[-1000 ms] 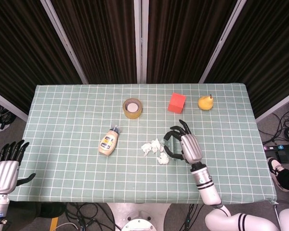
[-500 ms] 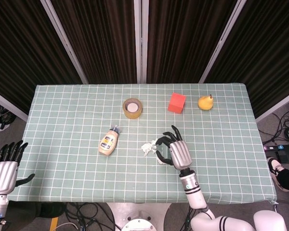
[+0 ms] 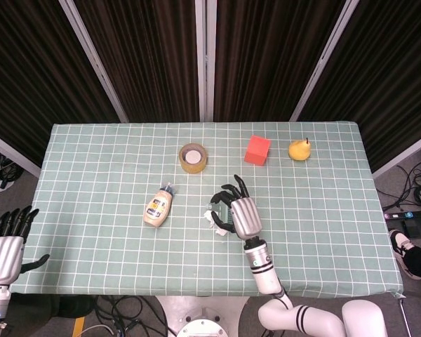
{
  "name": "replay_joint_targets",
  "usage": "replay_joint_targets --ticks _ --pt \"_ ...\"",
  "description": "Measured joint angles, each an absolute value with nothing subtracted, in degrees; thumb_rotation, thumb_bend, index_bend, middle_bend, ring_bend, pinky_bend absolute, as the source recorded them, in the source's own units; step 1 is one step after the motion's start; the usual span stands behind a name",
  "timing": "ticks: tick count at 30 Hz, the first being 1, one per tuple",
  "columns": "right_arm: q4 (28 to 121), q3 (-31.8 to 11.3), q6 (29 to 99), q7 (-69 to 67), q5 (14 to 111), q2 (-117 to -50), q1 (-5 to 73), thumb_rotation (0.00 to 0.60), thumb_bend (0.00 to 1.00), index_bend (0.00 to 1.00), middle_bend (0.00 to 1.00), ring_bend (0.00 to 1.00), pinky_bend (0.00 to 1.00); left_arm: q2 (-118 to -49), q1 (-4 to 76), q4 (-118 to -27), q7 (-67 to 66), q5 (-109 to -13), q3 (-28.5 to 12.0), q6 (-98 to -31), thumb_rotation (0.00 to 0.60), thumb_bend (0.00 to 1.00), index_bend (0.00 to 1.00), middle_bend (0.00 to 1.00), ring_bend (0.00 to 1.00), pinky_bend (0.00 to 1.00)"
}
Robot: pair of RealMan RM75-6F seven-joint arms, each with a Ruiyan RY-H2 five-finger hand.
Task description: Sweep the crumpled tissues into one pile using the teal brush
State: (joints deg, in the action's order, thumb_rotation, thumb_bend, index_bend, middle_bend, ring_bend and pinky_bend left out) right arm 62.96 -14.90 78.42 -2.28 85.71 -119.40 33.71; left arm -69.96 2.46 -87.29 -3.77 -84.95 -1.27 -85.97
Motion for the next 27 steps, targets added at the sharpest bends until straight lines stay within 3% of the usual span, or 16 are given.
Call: replay_joint_targets --ticks 6,11,19,24,27 --pt "72.1 -14.4 78.8 -1.4 86.2 -110.6 31.9 0.600 0.47 0.64 0.59 0.25 0.01 -70.3 2.9 -86.7 -3.2 -85.2 -1.3 -85.4 0.600 0.01 0.09 0.04 0.00 0.00" --pt "81.2 -13.9 76.5 2.9 84.6 -97.2 29.9 0.600 0.47 0.63 0.58 0.25 0.01 -70.4 3.1 -86.8 -3.7 -85.5 -1.3 -85.4 0.600 0.01 0.09 0.04 0.00 0.00" --pt "88.2 -10.5 62.7 11.6 77.1 -79.2 28.6 0.600 0.47 0.57 0.52 0.19 0.01 -70.0 3.4 -88.2 -5.3 -85.6 -1.2 -85.0 0.600 0.01 0.09 0.04 0.00 0.00" --pt "86.6 -7.8 56.1 18.7 73.9 -77.0 29.7 0.600 0.46 0.51 0.50 0.16 0.00 -69.8 3.5 -88.8 -6.0 -85.6 -1.1 -84.8 0.600 0.01 0.09 0.04 0.00 0.00" --pt "83.7 -6.7 55.1 20.9 72.7 -78.2 30.4 0.600 0.44 0.41 0.45 0.13 0.00 -69.7 3.5 -89.0 -6.1 -85.4 -1.0 -84.7 0.600 0.01 0.09 0.04 0.00 0.00"
